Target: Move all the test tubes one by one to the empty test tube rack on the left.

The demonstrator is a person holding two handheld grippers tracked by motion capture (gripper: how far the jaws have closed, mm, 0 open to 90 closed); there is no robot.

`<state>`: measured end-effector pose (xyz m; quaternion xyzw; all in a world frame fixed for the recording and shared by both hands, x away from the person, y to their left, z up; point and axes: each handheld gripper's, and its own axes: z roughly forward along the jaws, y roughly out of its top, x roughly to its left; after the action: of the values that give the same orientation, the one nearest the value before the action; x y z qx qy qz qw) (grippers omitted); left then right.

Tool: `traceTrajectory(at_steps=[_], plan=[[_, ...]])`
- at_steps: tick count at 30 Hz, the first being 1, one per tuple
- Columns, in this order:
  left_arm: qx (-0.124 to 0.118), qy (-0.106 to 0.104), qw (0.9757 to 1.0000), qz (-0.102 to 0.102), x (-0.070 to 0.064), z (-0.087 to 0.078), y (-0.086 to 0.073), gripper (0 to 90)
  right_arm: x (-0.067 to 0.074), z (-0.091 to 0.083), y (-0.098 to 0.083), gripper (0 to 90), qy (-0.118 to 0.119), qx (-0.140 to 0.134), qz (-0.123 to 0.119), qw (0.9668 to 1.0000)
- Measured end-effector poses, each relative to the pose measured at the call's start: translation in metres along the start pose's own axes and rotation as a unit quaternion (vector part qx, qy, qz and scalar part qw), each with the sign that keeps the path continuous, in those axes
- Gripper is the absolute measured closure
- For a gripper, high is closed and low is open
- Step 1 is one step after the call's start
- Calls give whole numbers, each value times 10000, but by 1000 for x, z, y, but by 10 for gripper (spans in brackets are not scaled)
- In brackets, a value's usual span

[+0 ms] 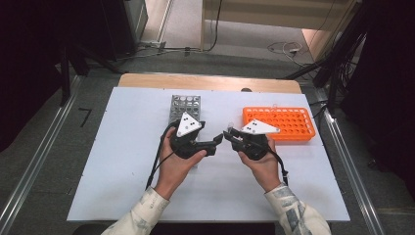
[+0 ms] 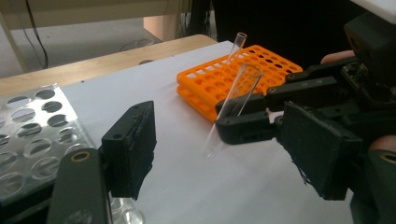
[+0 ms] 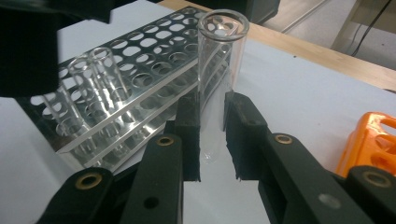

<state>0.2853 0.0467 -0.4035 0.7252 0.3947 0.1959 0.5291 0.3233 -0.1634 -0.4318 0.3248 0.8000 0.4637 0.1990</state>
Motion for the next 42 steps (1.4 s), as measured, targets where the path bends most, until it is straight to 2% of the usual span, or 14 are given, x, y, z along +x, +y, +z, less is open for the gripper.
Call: traceTrajectory(at_steps=[3,12,17,23,31,35,39,42], plan=[[58,-35,9999,105,-4,6,1,309,5,1,-1,731,-21,79,-131,9999],[87,-45,9995,302,-8,19,-1,488,16,4,-3,731,206,163,-266,9993],[99,-9,9993,370,-10,21,-2,617,22,5,-2,731,280,168,-285,9991],[117,31,9987,494,-11,21,-3,723,24,4,-1,731,314,149,-277,9990],[147,40,9985,521,-10,21,-1,752,22,4,-1,720,352,128,-213,9991],[100,48,9988,470,-7,19,2,752,21,3,-2,599,436,66,-113,9990],[-23,124,9990,420,-3,15,8,753,20,2,-3,388,524,-47,1,9986],[-98,160,9992,365,1,11,13,753,19,0,-4,247,440,-172,41,9989]])
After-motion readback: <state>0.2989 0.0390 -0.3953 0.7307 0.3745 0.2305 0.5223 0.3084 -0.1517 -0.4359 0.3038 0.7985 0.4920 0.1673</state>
